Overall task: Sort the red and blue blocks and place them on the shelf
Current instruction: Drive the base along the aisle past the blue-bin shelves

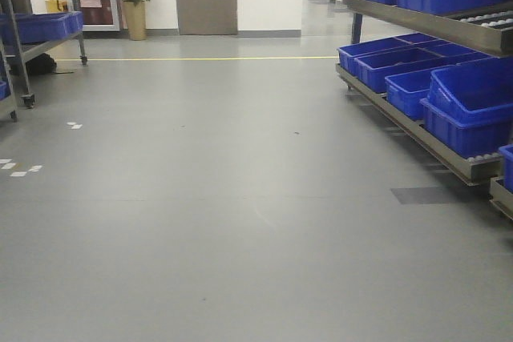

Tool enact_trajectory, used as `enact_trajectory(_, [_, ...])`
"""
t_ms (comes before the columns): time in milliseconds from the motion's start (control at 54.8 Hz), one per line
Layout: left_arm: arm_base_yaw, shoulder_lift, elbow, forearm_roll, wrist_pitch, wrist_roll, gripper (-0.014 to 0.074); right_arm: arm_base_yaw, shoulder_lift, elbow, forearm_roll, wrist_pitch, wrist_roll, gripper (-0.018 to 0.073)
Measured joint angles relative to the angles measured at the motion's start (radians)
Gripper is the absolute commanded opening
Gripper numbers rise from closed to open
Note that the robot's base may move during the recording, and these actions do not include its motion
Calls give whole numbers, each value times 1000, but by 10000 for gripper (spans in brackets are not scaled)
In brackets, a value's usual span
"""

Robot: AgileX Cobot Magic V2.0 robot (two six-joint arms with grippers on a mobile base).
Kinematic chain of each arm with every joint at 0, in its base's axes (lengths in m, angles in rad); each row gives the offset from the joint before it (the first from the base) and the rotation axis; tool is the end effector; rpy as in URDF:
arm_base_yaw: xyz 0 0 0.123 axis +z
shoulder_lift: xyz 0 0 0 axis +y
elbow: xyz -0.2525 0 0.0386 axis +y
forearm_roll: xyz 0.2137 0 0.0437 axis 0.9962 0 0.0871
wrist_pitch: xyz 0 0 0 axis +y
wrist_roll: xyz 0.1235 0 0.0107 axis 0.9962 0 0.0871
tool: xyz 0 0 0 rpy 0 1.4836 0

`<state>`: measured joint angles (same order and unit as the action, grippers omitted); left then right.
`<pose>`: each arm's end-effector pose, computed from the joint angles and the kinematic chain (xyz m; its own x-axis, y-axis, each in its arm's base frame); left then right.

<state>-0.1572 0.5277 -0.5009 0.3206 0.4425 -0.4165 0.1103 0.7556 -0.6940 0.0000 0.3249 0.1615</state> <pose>0.1319 -0.0039 0.2778 -0.3510 -0.0694 -0.9338 -0.0134 0.9975 -0.0691 0.1760 0.0195 0.3181 -0.3069 0.1278 -0.9431 -0.0615 0.9862 0.1537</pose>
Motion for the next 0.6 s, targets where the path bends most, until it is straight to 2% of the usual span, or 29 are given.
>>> enact_trajectory(602, [0,0,0,0,0,0,80,0,0,0,0,0,0,58])
